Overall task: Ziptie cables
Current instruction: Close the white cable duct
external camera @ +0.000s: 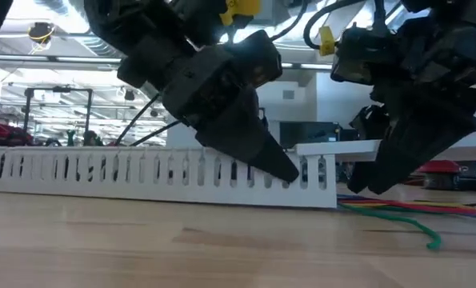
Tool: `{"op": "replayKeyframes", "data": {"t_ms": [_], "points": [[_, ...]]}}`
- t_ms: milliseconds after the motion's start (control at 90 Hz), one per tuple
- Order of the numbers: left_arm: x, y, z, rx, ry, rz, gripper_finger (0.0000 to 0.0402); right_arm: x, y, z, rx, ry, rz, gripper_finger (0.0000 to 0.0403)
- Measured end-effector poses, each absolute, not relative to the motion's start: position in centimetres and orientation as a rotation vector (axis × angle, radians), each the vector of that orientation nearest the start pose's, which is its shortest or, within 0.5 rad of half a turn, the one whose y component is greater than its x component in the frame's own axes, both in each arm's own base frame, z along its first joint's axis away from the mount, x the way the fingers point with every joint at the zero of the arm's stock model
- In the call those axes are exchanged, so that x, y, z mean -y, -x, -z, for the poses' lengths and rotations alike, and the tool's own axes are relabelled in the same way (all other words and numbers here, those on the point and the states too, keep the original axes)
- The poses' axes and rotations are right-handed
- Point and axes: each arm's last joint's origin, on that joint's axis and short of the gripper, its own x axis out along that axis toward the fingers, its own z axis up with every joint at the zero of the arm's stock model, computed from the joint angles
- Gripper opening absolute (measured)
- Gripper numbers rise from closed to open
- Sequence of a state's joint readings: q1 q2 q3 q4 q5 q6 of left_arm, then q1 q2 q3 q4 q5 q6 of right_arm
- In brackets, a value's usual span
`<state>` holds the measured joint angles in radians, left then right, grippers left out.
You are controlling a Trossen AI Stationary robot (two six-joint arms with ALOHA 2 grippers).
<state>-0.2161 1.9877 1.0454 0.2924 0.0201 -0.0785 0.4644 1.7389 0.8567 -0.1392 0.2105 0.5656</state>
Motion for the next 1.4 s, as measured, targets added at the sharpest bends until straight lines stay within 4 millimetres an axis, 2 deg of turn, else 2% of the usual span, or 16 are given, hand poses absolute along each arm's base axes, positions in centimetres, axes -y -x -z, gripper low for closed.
{"op": "replayKeyframes", "data": {"t_ms": [267, 544, 689, 833, 1000, 1078, 1256, 1344, 1400], "points": [[9.0, -38.7, -12.4, -0.64, -0.019, 0.211, 0.0235, -13.6, -28.8, -12.8, -0.948, -0.179, 0.113, 0.0216], [9.6, -38.7, -12.6, -0.613, -0.054, 0.236, 0.0265, -13.8, -30.5, -11.7, -0.888, -0.207, 0.124, 0.0216], [9.6, -38.6, -12.7, -0.614, -0.053, 0.241, 0.0275, -13.8, -30.5, -11.8, -0.893, -0.189, 0.118, 0.0216], [9.4, -37.7, -14.6, -0.654, -0.062, 0.24, 0.0276, -13.8, -30.5, -11.7, -0.897, -0.184, 0.117, 0.0216], [9.3, -35.7, -17.5, -0.75, -0.039, 0.244, 0.0276, -13.8, -30.4, -11.7, -0.904, -0.179, 0.123, 0.0216], [9.7, -35.1, -17.1, -0.819, -0.043, 0.25, 0.0276, -13.7, -30.4, -11.7, -0.91, -0.178, 0.121, 0.0216], [10.0, -34.4, -14.3, -0.885, -0.118, 0.184, 0.0276, -13.7, -30.3, -11.6, -0.919, -0.173, 0.12, 0.0216], [9.9, -34.4, -14.2, -0.875, -0.135, 0.144, 0.0276, -13.7, -30.3, -11.6, -0.925, -0.173, 0.121, 0.0216], [9.9, -34.4, -14.8, -0.844, -0.126, 0.142, 0.0276, -13.7, -30.3, -11.6, -0.927, -0.173, 0.119, 0.0216]]}}
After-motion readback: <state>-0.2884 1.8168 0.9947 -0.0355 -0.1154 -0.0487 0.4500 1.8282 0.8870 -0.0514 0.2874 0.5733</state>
